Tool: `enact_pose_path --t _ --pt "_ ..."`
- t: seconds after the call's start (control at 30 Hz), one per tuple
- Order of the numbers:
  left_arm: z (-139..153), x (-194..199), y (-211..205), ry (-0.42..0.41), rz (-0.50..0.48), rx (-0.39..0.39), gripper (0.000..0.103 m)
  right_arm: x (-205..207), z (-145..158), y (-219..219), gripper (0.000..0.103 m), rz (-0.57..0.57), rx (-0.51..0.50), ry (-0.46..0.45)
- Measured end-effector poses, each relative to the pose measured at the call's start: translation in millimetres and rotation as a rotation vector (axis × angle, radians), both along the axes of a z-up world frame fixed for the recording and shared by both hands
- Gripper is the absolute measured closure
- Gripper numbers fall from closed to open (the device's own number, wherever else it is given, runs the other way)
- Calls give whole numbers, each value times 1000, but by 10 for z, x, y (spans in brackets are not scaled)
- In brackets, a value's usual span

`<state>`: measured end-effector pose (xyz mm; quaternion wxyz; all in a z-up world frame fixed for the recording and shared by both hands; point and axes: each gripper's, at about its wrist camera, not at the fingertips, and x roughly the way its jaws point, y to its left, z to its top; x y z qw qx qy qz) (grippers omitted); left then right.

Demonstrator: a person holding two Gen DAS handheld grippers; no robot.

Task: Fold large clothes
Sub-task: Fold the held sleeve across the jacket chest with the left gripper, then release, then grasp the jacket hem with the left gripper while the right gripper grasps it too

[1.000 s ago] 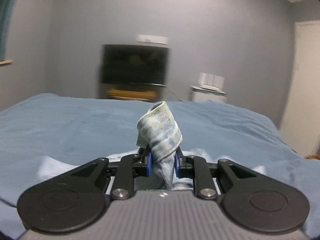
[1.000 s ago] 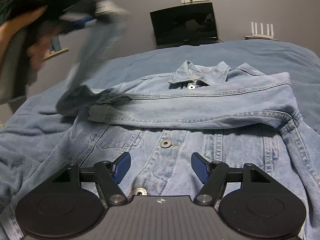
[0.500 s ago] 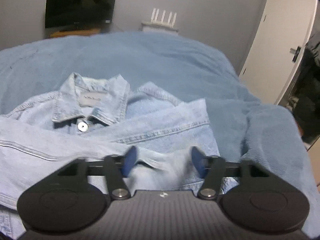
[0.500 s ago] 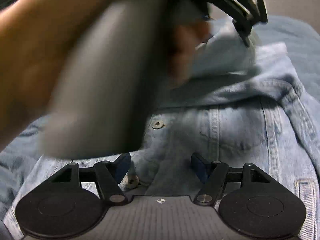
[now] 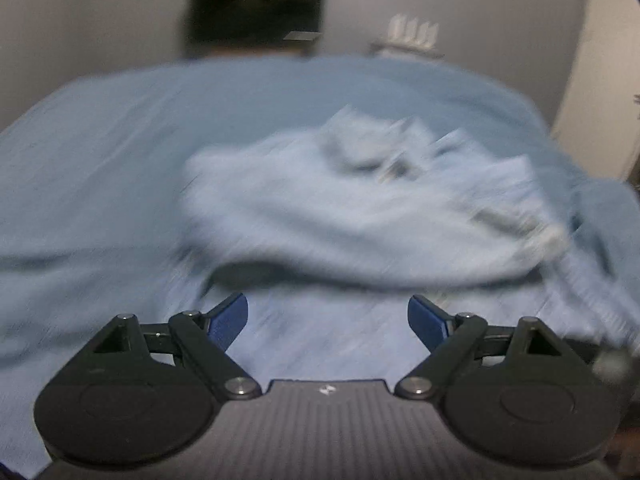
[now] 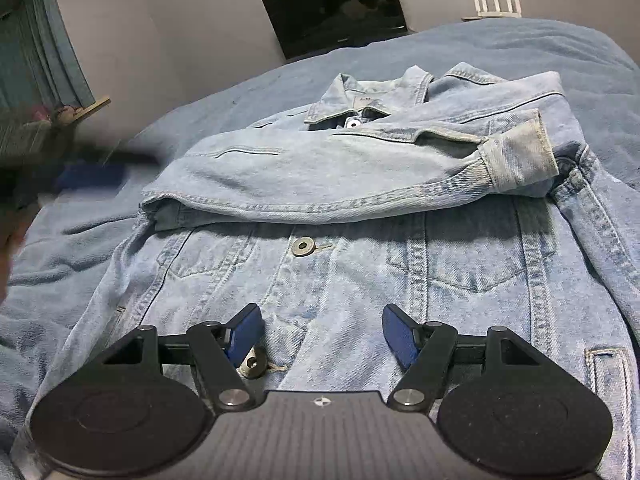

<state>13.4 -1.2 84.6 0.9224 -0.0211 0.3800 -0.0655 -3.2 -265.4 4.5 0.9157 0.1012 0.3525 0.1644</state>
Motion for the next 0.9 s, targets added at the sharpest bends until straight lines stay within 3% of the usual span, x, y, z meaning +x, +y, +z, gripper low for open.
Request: enact_pose_path --t 0.2,0.37,0.6,0.9 --pt "-316 -493 536 103 72 65 16 -195 99 -68 33 -45 -54 -38" --pt "-368 -685 772 142 86 -25 16 -483 392 -218 33 -82 -34 -64" --pt "-403 -785 850 213 44 -85 16 -947 847 -673 33 -173 -46 -43" --pt "-354 -962 789 244 2 -75 16 -1441 1139 -1309 33 -277 -62 46"
